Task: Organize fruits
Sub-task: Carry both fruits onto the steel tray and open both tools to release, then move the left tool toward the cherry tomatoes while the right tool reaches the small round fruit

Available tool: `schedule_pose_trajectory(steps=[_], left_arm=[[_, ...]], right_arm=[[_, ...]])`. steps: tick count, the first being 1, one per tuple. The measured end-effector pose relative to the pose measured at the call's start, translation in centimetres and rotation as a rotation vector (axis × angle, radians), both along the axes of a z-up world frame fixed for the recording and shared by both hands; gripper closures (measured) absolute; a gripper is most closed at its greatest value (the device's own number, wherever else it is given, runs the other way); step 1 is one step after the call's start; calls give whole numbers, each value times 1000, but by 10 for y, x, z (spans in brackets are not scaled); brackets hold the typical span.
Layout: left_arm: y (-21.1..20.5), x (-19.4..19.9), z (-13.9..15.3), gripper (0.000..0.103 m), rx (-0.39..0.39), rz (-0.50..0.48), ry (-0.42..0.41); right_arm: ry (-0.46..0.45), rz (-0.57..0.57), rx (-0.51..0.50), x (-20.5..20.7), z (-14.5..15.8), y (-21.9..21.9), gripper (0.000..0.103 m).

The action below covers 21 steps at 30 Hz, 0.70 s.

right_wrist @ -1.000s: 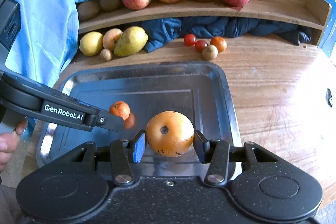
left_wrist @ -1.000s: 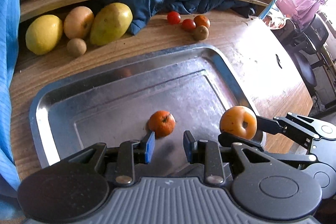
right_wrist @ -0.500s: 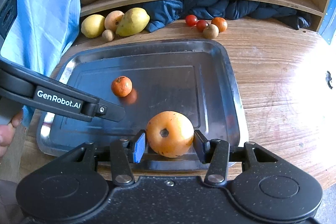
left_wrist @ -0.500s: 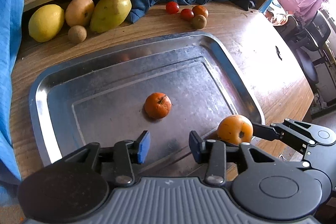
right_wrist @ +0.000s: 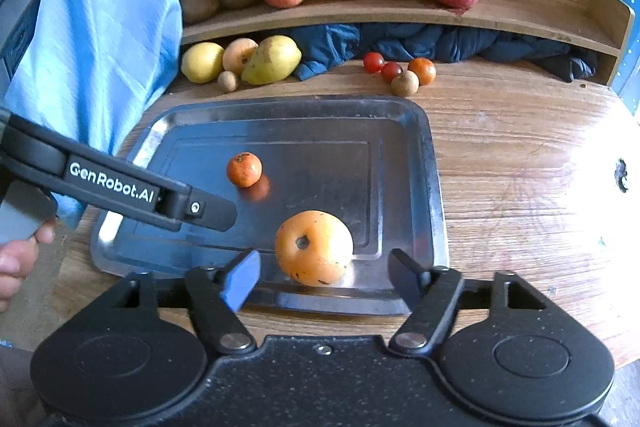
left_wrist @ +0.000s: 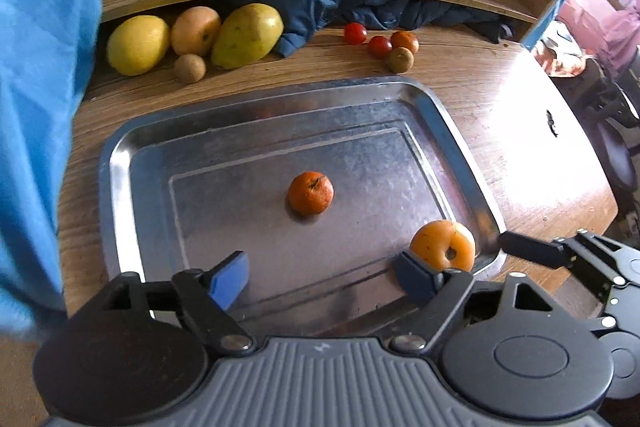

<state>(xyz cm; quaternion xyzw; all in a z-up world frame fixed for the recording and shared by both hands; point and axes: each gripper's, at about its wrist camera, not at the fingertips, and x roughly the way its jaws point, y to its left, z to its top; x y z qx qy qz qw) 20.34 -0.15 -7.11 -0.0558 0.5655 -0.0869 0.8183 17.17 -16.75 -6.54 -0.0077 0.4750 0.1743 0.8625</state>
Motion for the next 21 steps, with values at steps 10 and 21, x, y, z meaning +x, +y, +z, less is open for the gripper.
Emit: schedule_pose_trajectory(steps=[10,21], left_arm=[[-5,-39,13,5,80,99,3],[2,-75,5,1,203,238,147]], right_arm=[[-20,52,34,-13,8,-17,6],[16,64,45,-27,5,-39,1]])
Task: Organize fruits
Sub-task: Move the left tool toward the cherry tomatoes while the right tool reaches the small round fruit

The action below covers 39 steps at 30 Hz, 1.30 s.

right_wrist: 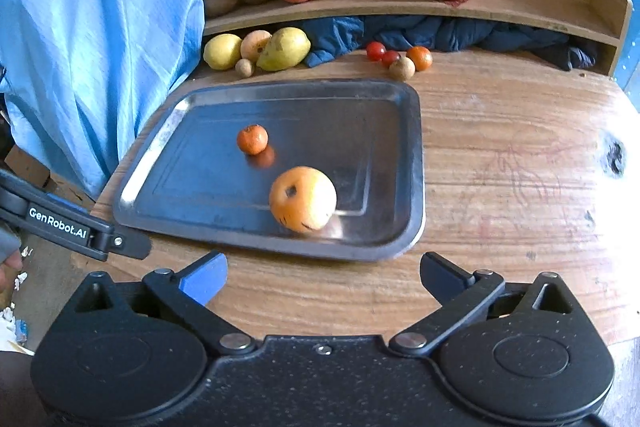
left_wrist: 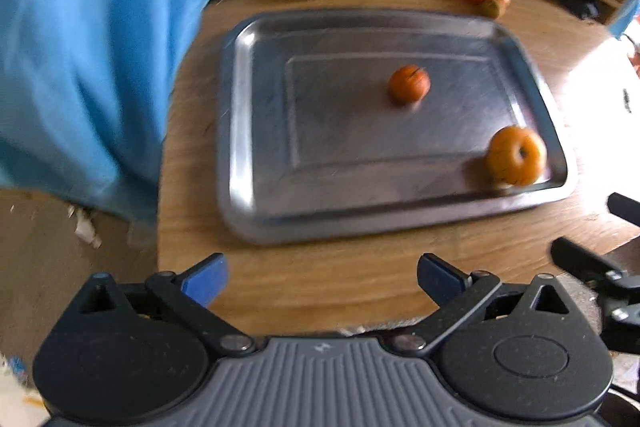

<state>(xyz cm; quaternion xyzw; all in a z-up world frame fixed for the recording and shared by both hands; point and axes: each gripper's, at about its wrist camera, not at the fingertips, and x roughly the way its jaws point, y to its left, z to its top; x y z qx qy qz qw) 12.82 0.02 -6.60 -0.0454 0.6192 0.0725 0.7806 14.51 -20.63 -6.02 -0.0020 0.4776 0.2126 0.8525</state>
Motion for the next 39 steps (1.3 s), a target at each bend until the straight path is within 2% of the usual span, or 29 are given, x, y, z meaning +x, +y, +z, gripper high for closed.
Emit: schedule_pose_trajectory(steps=[6,16,27,39], left_arm=[[0,-10,1,1,31,57,21],[-10,-1,12,1,54,43,-10],[-14,55,5,1,35,-21,-20],[-21,113,-11,1,16,-118,4]], right_arm=[[-8,-9,9,-3,2,-10,1],[-29,-27,27,4,6,-20,1],[-31,-88,-11,43,1,-24,1],[25,-186,-35,79,-14,-26,1]])
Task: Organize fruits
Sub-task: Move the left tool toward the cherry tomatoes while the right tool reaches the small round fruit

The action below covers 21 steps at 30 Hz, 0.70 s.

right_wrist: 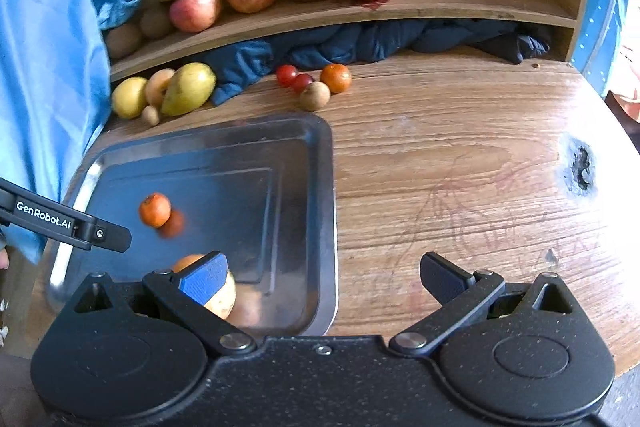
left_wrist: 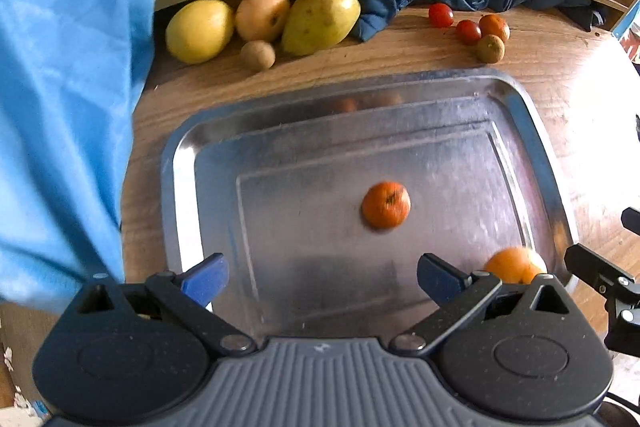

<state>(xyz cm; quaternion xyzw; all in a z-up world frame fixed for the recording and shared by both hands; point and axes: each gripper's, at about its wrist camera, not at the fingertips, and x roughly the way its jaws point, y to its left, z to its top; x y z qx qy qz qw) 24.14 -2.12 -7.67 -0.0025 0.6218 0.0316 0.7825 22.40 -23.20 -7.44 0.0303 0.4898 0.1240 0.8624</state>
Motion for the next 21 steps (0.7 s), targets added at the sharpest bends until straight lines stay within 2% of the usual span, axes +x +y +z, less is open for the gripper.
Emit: schedule_pose_trajectory(steps=[8,16,21], left_arm=[[0,36,1,1,-30,-60,-25],[-16,76,-2,1,-108,-156,-45],[-30,103,0,1,-158,-179,-74]], right_arm=[[-2,-55,4,21,-3,7,1],[-11,-117,-42,31,1,16,1],[-20,-124,-63,32,2,19,1]])
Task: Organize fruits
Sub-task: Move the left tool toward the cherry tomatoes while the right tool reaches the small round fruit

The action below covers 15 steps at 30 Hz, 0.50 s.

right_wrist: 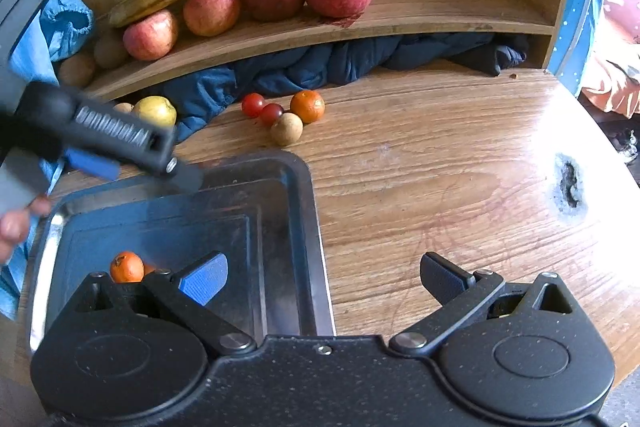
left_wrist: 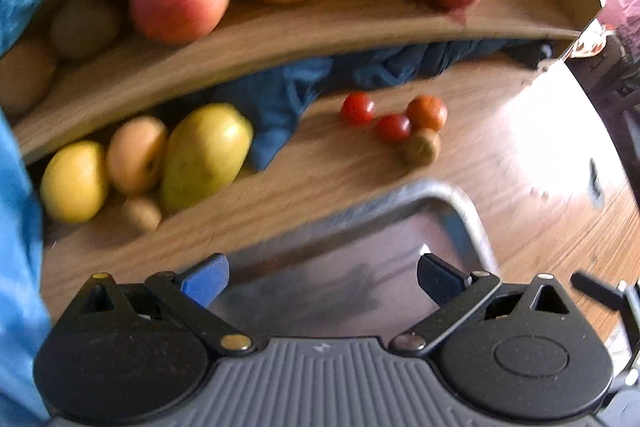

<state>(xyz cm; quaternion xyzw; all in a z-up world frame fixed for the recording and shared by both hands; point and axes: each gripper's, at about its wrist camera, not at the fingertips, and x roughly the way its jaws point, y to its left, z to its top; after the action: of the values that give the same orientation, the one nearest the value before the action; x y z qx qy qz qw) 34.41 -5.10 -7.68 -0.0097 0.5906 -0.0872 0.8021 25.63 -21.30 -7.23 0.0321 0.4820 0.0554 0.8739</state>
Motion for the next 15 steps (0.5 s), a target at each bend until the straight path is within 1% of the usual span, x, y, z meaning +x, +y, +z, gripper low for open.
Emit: schedule_pose_trajectory(steps=[4,10,15], left_arm=[[-5,17,2,1,-31,12,-17],[-6,38,-1,1,-72,49,-22],[-7,47,-3,1,-90,93,-21]], right_arm=[[-17,1,-5,9,-2,-3,1],[-36,16,24,36,-10,-9,1],[-37,64,55,61,-17,-8,2]])
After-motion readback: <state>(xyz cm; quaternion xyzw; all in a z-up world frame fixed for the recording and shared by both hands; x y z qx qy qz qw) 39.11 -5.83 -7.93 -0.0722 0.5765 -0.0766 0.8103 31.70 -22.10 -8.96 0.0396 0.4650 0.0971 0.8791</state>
